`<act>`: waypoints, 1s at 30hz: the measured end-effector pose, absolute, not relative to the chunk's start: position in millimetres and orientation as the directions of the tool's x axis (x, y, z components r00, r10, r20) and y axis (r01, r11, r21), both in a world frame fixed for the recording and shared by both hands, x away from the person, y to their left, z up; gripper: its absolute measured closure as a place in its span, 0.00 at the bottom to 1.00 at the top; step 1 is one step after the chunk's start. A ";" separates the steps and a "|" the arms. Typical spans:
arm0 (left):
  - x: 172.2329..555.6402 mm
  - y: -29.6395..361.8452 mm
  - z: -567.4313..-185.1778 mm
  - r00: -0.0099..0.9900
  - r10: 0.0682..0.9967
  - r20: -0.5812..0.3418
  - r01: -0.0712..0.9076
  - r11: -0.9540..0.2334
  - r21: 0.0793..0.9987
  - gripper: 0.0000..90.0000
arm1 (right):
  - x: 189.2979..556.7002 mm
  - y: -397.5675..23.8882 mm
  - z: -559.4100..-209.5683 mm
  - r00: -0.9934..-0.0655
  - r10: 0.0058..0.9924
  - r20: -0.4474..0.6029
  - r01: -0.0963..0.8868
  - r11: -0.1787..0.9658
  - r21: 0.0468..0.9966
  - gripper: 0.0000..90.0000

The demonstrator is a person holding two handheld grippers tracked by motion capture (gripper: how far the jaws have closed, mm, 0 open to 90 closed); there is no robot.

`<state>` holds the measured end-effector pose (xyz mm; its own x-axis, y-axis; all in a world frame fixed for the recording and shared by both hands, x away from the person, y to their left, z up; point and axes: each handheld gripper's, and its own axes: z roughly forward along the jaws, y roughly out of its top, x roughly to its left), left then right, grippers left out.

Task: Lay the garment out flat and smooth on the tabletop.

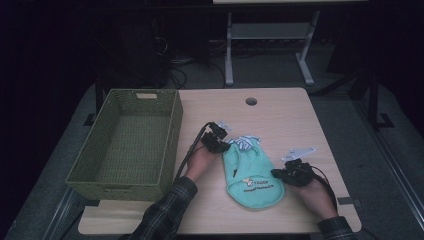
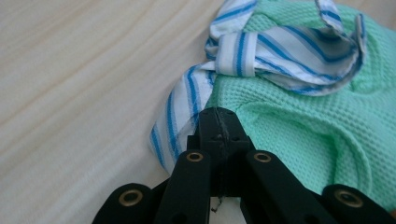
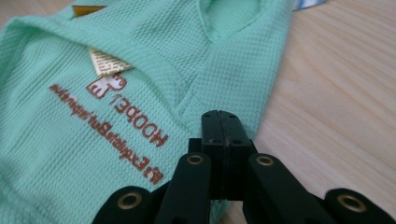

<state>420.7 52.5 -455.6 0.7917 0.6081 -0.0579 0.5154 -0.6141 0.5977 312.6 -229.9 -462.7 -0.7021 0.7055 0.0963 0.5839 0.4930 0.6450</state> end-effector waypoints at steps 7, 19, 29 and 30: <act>405.3 56.3 -454.3 0.802 0.594 -0.062 0.511 -0.629 0.585 1.00 | 314.6 -236.4 -463.1 -0.692 0.715 0.098 0.591 0.484 0.645 1.00; 381.4 68.2 -449.6 0.796 0.597 -0.097 0.522 -0.596 0.610 0.93 | 314.7 -238.5 -463.8 -0.689 0.718 0.099 0.592 0.479 0.648 1.00; 388.7 74.8 -441.5 0.785 0.617 -0.054 0.500 -0.582 0.641 0.67 | 314.2 -238.4 -463.8 -0.687 0.720 0.100 0.594 0.477 0.647 1.00; 390.3 74.6 -443.8 0.787 0.615 -0.044 0.498 -0.592 0.634 0.65 | 314.1 -238.2 -463.7 -0.687 0.720 0.099 0.594 0.478 0.647 1.00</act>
